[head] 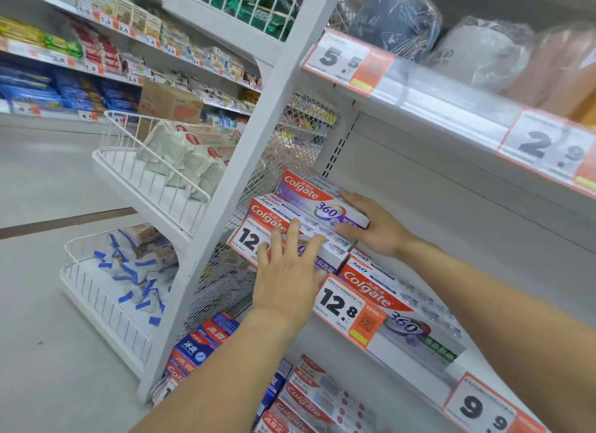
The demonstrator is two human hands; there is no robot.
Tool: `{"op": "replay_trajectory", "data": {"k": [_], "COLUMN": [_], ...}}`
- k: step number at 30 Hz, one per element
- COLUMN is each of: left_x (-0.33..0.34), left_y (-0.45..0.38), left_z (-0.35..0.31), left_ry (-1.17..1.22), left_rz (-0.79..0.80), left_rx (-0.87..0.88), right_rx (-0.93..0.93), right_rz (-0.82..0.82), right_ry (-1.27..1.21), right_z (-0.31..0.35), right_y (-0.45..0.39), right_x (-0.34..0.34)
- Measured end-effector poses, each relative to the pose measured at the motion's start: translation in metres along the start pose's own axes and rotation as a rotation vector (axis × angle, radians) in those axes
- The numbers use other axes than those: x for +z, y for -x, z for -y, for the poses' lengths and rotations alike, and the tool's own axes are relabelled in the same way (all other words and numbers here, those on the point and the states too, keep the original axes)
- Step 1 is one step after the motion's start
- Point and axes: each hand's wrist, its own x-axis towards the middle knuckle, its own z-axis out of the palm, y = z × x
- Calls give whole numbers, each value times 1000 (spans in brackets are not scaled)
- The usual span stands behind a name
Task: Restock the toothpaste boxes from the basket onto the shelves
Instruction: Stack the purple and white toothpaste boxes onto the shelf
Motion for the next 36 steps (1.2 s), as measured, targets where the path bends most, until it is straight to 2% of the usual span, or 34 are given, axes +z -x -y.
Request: {"op": "replay_trajectory", "data": {"k": [9, 13, 14, 16, 19, 21, 25, 30, 33, 36], "left_x": [-1, -4, -7, -14, -29, -36, -27, 23, 60, 90], "left_y": [2, -1, -1, -1, 9, 19, 62, 178, 261, 329], "left_z": [0, 1, 1, -1, -11, -19, -46, -84, -80, -72], "left_ry": [-6, -34, -31, 24, 186, 284, 315, 349, 374, 161], "left_rz": [36, 60, 71, 85, -61, -52, 232, 547, 852, 1054], "left_rx": [-4, 13, 18, 26, 73, 116, 232, 322, 246, 253], "right_rx": [19, 33, 35, 1, -169, -268, -231, 80, 230, 323], "right_rz": [28, 85, 59, -93, -319, -352, -172, 117, 345, 562], "right_ry": [6, 134, 155, 106, 32, 11, -159, -368, -354, -291], "right_z": [-9, -4, 0, 13, 34, 43, 41, -6, -37, -55], "right_y": [-6, -3, 2, 22, 82, 136, 255, 388, 447, 486], "right_x": [1, -8, -12, -22, -32, -30, -4, 66, 115, 155]}}
